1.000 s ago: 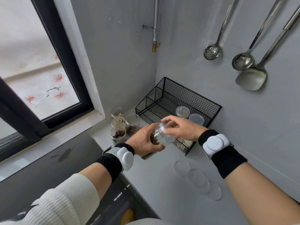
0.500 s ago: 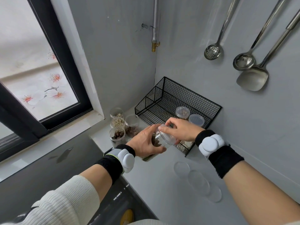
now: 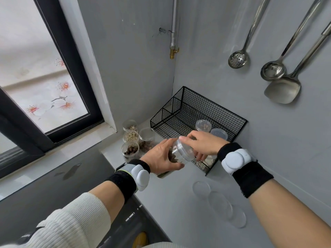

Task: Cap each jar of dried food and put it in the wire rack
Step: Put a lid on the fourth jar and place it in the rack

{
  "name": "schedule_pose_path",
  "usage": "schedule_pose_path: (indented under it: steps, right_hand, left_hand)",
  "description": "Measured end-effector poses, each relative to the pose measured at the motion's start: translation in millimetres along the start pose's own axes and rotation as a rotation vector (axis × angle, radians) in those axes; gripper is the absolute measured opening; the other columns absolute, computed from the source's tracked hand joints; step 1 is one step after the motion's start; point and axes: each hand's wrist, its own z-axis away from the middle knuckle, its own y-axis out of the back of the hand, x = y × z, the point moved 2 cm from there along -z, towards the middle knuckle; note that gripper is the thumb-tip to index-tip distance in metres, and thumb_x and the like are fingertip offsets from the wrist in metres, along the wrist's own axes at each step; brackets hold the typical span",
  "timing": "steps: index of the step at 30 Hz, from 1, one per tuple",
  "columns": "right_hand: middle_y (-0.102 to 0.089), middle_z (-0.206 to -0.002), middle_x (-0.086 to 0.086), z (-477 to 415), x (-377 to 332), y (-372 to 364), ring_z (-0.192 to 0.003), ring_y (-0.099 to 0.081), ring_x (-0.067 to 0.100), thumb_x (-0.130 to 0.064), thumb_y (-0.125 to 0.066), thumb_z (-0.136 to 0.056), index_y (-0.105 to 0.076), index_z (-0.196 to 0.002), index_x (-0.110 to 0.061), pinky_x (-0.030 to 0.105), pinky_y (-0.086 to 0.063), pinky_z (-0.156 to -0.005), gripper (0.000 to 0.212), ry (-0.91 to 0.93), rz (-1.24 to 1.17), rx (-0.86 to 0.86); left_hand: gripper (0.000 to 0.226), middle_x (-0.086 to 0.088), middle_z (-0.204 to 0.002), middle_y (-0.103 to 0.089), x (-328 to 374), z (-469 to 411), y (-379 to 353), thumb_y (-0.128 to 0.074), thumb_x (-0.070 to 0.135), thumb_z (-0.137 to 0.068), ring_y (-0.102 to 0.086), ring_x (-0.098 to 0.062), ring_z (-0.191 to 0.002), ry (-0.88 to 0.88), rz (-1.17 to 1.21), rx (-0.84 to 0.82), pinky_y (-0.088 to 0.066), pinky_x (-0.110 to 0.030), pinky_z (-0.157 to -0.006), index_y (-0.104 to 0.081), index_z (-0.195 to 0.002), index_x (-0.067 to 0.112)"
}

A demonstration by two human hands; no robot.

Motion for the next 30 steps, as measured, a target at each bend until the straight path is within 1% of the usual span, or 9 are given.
schedule_pose_path:
  steps: [3,5,7,10,14,18,24,27,30]
  right_hand:
    - [-0.065,-0.124,0.002,0.3,1.1,-1.6,-0.097,-0.075,0.018,-0.086,-0.059,-0.074,-0.045,-0.149,-0.040,0.040,-0.067,-0.082,0.089,0.026,-0.035,-0.067]
    - [-0.069,-0.112,0.004,2.0,1.0,-4.9,-0.083,-0.079,0.016,-0.082,-0.062,-0.075,-0.053,-0.140,-0.034,0.031,-0.066,-0.068,0.082,0.035,-0.028,-0.052]
    - [-0.075,-0.101,0.004,3.6,3.2,-7.1,-0.069,-0.079,0.016,-0.089,-0.051,-0.081,-0.059,-0.129,-0.026,0.033,-0.066,-0.062,0.080,-0.001,0.022,0.033]
    - [-0.066,-0.122,0.000,6.0,4.9,-3.8,-0.094,-0.074,0.016,-0.087,-0.054,-0.075,-0.048,-0.146,-0.038,0.040,-0.064,-0.083,0.087,0.045,0.019,0.017]
    - [-0.067,-0.105,-0.001,8.3,3.2,-4.9,-0.079,-0.075,0.013,-0.081,-0.060,-0.074,-0.057,-0.132,-0.038,0.027,-0.064,-0.061,0.072,0.045,0.033,0.015]
    - [-0.072,-0.110,0.001,6.1,5.4,-7.0,-0.085,-0.074,0.018,-0.085,-0.048,-0.079,-0.056,-0.133,-0.037,0.050,-0.063,-0.086,0.073,0.021,0.160,0.046]
    - [-0.062,-0.145,0.008,7.2,15.5,-19.8,-0.127,-0.059,0.023,-0.073,-0.055,-0.090,-0.045,-0.153,-0.032,0.039,-0.046,-0.095,0.075,0.045,0.149,0.079]
    - [-0.053,-0.153,0.006,-0.1,21.2,-19.2,-0.138,-0.052,0.023,-0.064,-0.067,-0.087,-0.040,-0.157,-0.031,0.042,-0.046,-0.109,0.082,0.035,0.092,0.108]
    - [-0.052,-0.154,0.002,-15.9,20.8,-2.1,-0.139,-0.050,0.019,-0.055,-0.075,-0.081,-0.041,-0.155,-0.032,0.045,-0.047,-0.113,0.084,0.027,-0.007,0.191]
  left_hand:
    - [0.089,0.006,-0.124,-0.056,1.7,-1.3,0.2,-0.082,0.054,-0.074,-0.052,-0.010,-0.113,0.008,0.018,0.028,-0.045,-0.030,-0.102,-0.040,-0.148,0.027]
    - [0.088,0.006,-0.125,-0.055,2.1,-1.5,-1.7,-0.082,0.054,-0.074,-0.052,-0.010,-0.113,0.010,0.005,0.006,-0.045,-0.029,-0.100,-0.041,-0.147,0.027]
    - [0.085,0.007,-0.124,-0.055,3.3,-1.0,-3.3,-0.082,0.054,-0.075,-0.052,-0.010,-0.112,0.016,0.004,0.003,-0.045,-0.029,-0.099,-0.043,-0.145,0.027]
    - [0.089,0.006,-0.127,-0.056,6.1,-2.2,-2.8,-0.080,0.058,-0.074,-0.054,-0.012,-0.115,0.030,0.003,0.028,-0.047,-0.033,-0.103,-0.040,-0.148,0.027]
    - [0.088,0.005,-0.128,-0.057,9.5,-2.1,-7.9,-0.078,0.059,-0.073,-0.054,-0.013,-0.117,0.044,-0.009,0.011,-0.048,-0.037,-0.103,-0.041,-0.147,0.028]
    - [0.086,0.006,-0.126,-0.057,10.5,-1.9,-17.1,-0.080,0.055,-0.074,-0.055,-0.011,-0.116,0.047,0.022,0.063,-0.048,-0.035,-0.103,-0.041,-0.146,0.029]
    - [0.093,0.013,-0.129,-0.049,1.2,-2.3,-29.5,-0.078,0.063,-0.071,-0.054,-0.004,-0.111,0.062,0.014,0.091,-0.048,-0.027,-0.098,-0.036,-0.149,0.035]
    - [0.094,0.015,-0.126,-0.048,-2.0,-18.1,-31.0,-0.081,0.063,-0.070,-0.053,0.002,-0.108,0.047,0.042,0.105,-0.047,-0.022,-0.095,-0.035,-0.149,0.037]
    - [0.105,0.010,-0.135,-0.048,-6.3,-48.3,-26.4,-0.082,0.066,-0.070,-0.050,-0.005,-0.122,0.012,0.050,0.104,-0.044,-0.027,-0.107,-0.031,-0.155,0.030]
